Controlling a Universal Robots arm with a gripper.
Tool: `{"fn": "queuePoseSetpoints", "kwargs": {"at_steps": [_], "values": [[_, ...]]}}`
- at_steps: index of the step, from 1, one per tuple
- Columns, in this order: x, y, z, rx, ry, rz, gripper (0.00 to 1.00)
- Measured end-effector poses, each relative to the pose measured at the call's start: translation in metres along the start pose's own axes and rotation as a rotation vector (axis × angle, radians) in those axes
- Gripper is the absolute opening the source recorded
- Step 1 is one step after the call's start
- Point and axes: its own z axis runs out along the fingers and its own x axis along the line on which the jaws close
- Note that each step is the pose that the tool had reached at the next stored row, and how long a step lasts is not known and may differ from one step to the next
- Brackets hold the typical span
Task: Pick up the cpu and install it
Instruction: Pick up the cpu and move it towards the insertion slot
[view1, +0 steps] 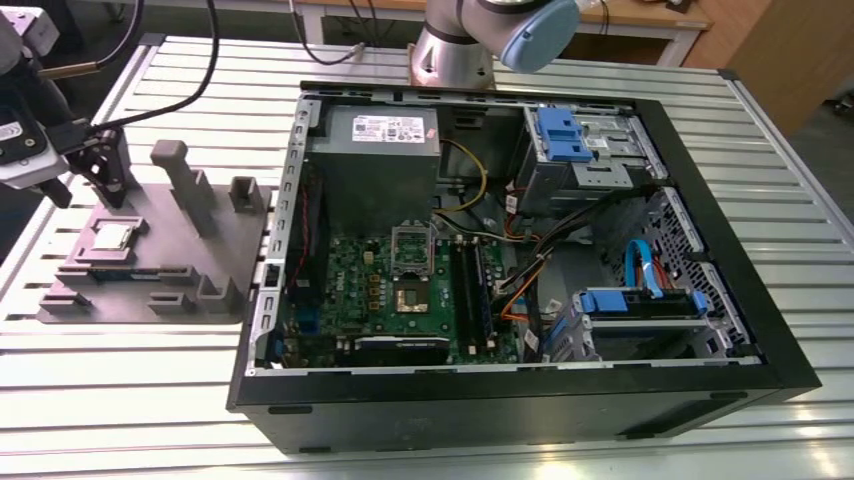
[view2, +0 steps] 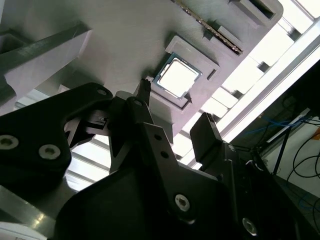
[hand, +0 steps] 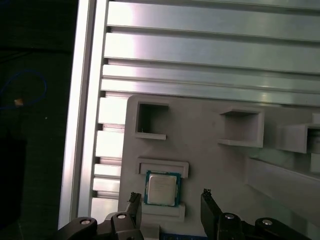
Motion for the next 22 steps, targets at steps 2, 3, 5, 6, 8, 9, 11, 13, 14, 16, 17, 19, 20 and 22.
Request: {"fn": "queuePoseSetpoints", "kwargs": {"at_steps": [2,3,5,6,8,9,11,13,14,16,17,19,20,22], "values": [[0.0,-0.0003,0.0018,-0.0001,0.0001,0.0,0.59],[0.0,-0.0005,0.0026,-0.0001,0.0001,0.0,0.59],[0.0,-0.0009,0.0044,-0.0001,0.0001,0.0,0.59],[0.0,-0.0013,0.0065,-0.0001,0.0,0.002,0.59],[0.0,-0.0016,0.0092,-0.0001,-0.0001,0.002,0.59],[0.0,-0.0017,0.0106,-0.0001,-0.0001,0.003,0.59],[0.0,-0.0018,0.0128,-0.0001,0.0,0.003,0.59],[0.0,-0.0019,0.0131,0.0,0.0002,0.003,0.59],[0.0,-0.0019,0.0134,-0.0001,0.0,0.003,0.59],[0.0,-0.0019,0.014,-0.0002,-0.0001,0.003,0.59],[0.0,-0.0019,0.0142,-0.0001,-0.0001,0.003,0.59],[0.0,-0.0022,0.015,-0.0001,-0.0003,0.003,0.59],[0.0,-0.0024,0.0155,-0.0001,-0.0001,0.003,0.59],[0.0,-0.0024,0.0169,-0.0002,-0.0003,0.003,0.59]]}}
